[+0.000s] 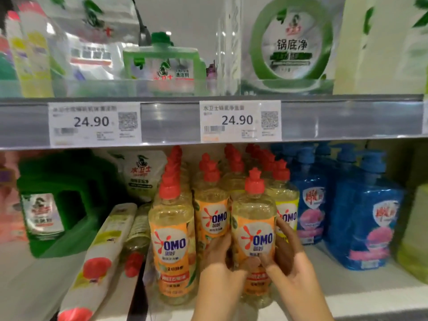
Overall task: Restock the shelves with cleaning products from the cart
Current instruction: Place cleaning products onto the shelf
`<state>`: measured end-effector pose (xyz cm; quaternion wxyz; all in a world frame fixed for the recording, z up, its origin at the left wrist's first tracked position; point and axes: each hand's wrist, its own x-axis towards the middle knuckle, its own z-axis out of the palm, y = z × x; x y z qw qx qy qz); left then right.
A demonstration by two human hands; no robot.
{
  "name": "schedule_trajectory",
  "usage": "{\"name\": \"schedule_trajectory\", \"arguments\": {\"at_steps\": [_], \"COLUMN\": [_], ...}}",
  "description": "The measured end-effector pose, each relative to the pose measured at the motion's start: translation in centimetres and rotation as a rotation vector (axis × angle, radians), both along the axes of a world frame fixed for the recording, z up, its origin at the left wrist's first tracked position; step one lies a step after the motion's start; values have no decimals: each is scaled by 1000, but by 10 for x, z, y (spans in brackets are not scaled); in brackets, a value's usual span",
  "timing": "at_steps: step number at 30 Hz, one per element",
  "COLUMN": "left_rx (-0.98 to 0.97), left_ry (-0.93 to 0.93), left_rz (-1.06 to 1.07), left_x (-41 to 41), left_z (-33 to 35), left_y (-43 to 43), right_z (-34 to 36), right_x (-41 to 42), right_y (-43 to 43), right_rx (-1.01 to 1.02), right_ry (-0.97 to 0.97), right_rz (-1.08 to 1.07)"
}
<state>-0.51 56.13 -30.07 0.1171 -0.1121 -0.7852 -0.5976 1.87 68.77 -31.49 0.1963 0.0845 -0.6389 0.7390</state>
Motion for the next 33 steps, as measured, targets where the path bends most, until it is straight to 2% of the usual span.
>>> {"name": "schedule_trajectory", "arguments": {"at_steps": [7, 10, 13, 19, 21, 23, 26, 29, 33], "left_rx": [44, -102, -327, -427, -434, -413, -293, -166, -111], "left_ry": [1, 27, 21, 131, 166, 276, 398, 364, 219], "left_rz": [123, 251, 343, 420, 513, 584, 570, 598, 619], "left_x": [2, 10, 26, 48, 41, 41, 43, 40, 27], "left_z": [-8, -12, -12, -13, -18, -23, -26, -25, -24], "left_y": [3, -4, -9, -18, -23, -22, -24, -30, -37], "right_z": [-12, -16, -16, -17, -16, -15, -14, -14, -16], "right_x": [-17, -22, -25, -25, -25, -24, -22, -21, -21], "right_y": [0, -7, -23, -35, -33, -33, -35, -39, -42], "right_rx": [158, 201, 223, 231, 240, 243, 272, 309, 322], "right_ry": [13, -11, -30, -2, 8, 20, 50, 55, 41], "right_rz": [71, 105, 130, 123, 126, 136, 119, 103, 106]}}
